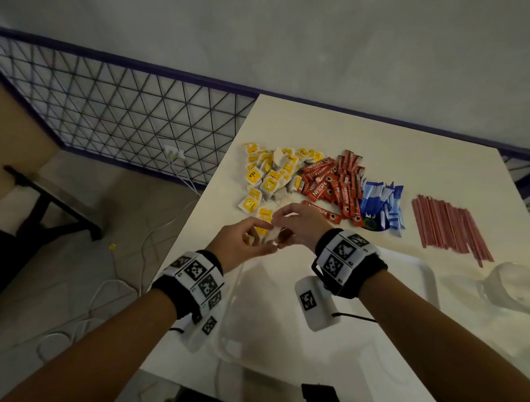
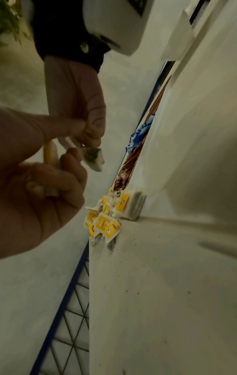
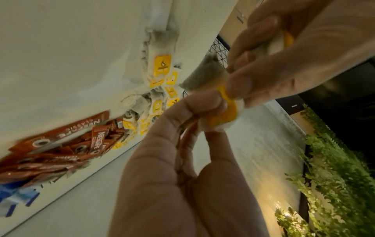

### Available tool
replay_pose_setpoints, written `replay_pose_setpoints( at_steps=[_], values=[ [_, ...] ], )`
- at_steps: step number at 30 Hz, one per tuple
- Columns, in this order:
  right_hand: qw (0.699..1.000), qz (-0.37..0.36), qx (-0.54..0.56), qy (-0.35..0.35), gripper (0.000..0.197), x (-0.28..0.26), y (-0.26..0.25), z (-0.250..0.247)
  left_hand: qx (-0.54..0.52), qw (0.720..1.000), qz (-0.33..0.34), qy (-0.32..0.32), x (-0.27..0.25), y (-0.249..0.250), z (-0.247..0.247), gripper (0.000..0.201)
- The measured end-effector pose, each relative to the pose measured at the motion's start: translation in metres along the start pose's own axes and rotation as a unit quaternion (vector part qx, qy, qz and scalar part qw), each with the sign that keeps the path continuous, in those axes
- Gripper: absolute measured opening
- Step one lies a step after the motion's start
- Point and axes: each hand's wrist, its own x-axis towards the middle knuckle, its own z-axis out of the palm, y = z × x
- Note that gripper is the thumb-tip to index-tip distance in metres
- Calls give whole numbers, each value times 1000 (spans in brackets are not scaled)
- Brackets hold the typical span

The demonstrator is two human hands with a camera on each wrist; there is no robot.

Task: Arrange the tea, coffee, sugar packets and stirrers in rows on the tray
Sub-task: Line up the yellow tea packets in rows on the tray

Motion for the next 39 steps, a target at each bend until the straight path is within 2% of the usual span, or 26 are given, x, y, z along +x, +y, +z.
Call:
replay_pose_setpoints(
  at_steps=[3,5,10,15,18,20,29,34,36,39],
  values=[
    [1000,11,-19,-18,20,-2,1,0,-16,996,14,85,2,0,2,8],
    [997,5,-72,-32,26,-4,3,-5,-16,995,-4,95,4,-5,2,5],
    [976,-67,-198,-55,7,-8,12,-15,-10,998,-60,30,3,-14,3,13],
    [953,-111,-277,-59,20,-5,19,-13,9,998,-59,-14,-2,-15,3,16],
    [954,-104,-275,-50,22,-2,23,-10,34,997,-62,-28,-1,-17,1,24],
    [958,-97,-267,-38,23,0,26,-8,30,997,-58,-38,1,-21,-2,17],
    [957,-44,-285,24,22,6,38,5,100,986,-76,-113,13,-41,-10,12],
    [953,-11,-299,47,13,14,42,16,190,968,-66,-150,22,-42,-17,26],
    [952,-2,-303,50,10,17,41,19,205,965,-64,-149,26,-44,-20,28],
    [951,10,-302,63,18,24,36,21,198,968,-77,-129,35,-45,-26,28]
  ],
)
